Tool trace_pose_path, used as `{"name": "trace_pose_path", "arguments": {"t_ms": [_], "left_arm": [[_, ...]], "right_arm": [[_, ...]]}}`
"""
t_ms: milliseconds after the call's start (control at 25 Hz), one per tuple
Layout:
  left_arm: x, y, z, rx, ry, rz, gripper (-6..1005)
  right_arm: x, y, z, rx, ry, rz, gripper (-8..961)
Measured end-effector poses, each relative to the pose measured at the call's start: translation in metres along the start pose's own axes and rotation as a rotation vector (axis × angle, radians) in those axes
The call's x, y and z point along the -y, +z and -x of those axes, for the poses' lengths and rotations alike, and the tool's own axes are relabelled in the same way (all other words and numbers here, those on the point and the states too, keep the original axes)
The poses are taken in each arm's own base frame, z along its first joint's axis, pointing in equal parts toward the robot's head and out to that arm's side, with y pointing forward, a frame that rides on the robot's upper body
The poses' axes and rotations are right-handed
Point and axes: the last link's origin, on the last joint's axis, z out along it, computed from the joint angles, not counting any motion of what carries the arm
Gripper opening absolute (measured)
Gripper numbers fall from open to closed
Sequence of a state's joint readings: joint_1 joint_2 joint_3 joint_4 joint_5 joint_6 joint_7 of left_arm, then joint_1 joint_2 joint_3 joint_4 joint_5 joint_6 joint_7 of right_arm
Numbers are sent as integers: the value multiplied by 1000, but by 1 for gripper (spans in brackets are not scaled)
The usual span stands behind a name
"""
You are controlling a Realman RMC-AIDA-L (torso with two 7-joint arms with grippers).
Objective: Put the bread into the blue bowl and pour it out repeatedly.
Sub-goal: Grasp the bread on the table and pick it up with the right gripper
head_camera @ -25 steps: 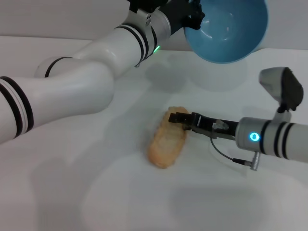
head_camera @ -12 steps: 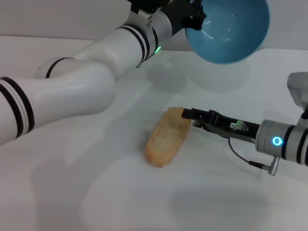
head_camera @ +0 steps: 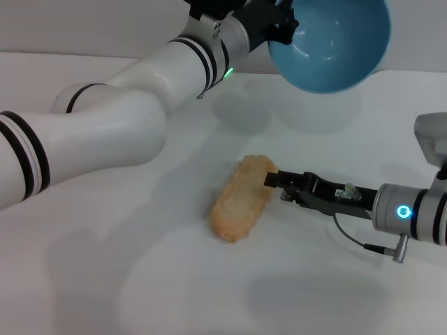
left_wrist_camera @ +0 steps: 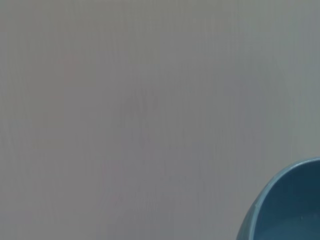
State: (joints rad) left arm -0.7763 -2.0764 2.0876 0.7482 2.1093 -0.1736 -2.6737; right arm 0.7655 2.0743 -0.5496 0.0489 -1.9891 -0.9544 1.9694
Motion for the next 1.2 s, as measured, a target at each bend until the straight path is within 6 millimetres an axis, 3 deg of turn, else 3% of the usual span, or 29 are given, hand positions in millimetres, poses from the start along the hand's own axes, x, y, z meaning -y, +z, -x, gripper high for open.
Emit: {"name": "trace_pose_path", "arguments": {"t_ms": [400,1200], "left_arm": [[-1,0,0,-2,1,3,-2],[-3,0,0,-4,7,7,-1]], "right_arm": [[3,9,0,-7,-32,-74,583],[-10,23,8,27,-89,-83,551]]}}
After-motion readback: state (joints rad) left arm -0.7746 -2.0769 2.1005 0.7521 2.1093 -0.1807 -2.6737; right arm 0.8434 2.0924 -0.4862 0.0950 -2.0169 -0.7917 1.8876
